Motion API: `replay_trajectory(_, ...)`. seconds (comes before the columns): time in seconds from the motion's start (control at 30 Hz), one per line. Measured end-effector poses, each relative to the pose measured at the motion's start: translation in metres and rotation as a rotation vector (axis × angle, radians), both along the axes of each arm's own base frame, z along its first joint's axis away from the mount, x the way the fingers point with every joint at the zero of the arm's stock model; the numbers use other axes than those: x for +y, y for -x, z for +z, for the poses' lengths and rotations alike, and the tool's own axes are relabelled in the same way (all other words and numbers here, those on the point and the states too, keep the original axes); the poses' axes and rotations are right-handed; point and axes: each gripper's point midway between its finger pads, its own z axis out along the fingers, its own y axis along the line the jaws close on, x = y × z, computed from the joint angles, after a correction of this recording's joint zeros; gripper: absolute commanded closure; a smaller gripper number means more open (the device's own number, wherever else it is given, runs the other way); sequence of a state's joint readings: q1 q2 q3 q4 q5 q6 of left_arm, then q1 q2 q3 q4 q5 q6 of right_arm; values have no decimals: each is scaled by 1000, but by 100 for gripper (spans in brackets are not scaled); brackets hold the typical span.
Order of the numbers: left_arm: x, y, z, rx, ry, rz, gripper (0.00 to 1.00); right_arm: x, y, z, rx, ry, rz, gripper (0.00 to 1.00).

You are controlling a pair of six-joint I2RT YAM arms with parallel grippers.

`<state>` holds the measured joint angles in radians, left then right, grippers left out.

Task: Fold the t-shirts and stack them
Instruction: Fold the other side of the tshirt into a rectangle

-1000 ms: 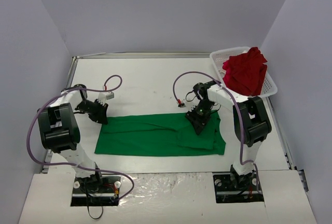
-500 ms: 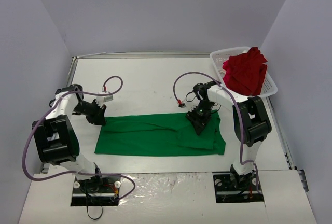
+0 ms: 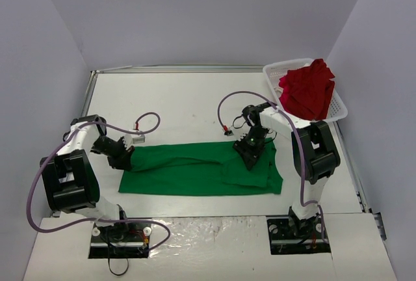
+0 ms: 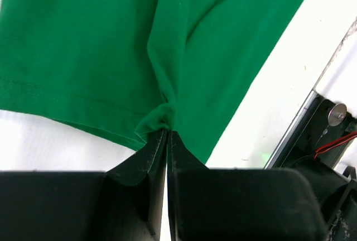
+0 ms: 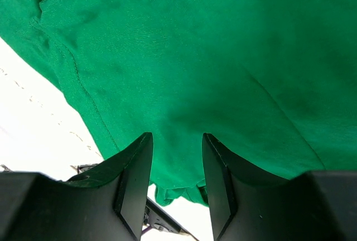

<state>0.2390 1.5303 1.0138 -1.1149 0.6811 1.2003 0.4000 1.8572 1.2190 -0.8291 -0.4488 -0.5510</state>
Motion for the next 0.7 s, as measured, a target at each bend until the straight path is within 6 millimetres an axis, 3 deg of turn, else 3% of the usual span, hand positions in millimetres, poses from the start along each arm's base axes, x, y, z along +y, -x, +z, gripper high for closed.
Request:
replay_trajectory(0.4, 6, 4, -1, -80, -47, -74, 98, -3, 1, -10, 25, 30, -3, 64)
replay_trajectory(0.7, 10, 9, -18, -79, -95, -115, 98, -5, 2, -15, 41, 43, -8, 64)
